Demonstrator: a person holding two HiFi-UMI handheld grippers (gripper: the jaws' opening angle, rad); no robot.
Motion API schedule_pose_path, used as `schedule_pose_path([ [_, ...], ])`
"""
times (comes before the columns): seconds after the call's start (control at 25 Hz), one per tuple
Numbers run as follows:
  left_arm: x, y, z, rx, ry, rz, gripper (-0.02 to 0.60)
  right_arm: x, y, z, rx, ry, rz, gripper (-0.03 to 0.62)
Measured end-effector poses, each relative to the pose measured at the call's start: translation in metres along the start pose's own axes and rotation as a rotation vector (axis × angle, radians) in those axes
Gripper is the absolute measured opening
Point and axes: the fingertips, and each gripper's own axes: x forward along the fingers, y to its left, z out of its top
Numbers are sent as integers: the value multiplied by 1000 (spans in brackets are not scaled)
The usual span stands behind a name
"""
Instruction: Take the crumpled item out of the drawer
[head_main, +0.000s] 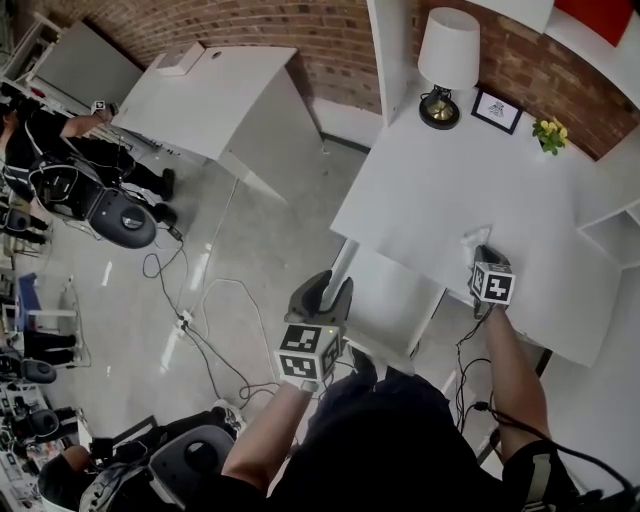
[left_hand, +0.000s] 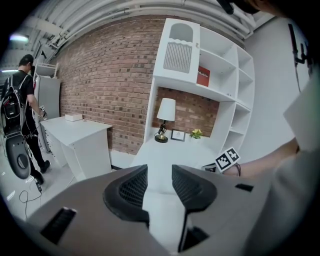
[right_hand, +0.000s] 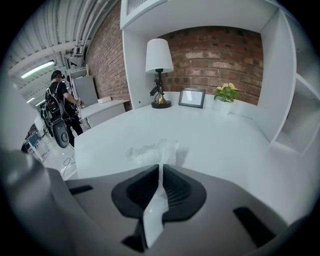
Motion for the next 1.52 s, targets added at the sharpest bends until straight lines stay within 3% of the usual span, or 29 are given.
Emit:
schedule_pose_path([
  [0.32, -4, 13, -1, -31, -19, -11, 149, -24, 10, 25, 111, -100, -41, 86],
  [0.48, -5, 15, 4, -28, -33, -17, 149, -50, 20, 49, 116, -199, -50, 69],
  [0.64, -6, 14, 7, -38, -51, -24, 147, -76, 45, 73, 104, -293, 5, 52],
  [1.04, -12, 18, 40, 42, -119, -19, 146, -162, 129, 156, 2, -517, 177, 0],
  [1.52, -39, 28, 114, 50, -295, 0, 143, -250, 181, 216, -235, -751, 196, 0],
])
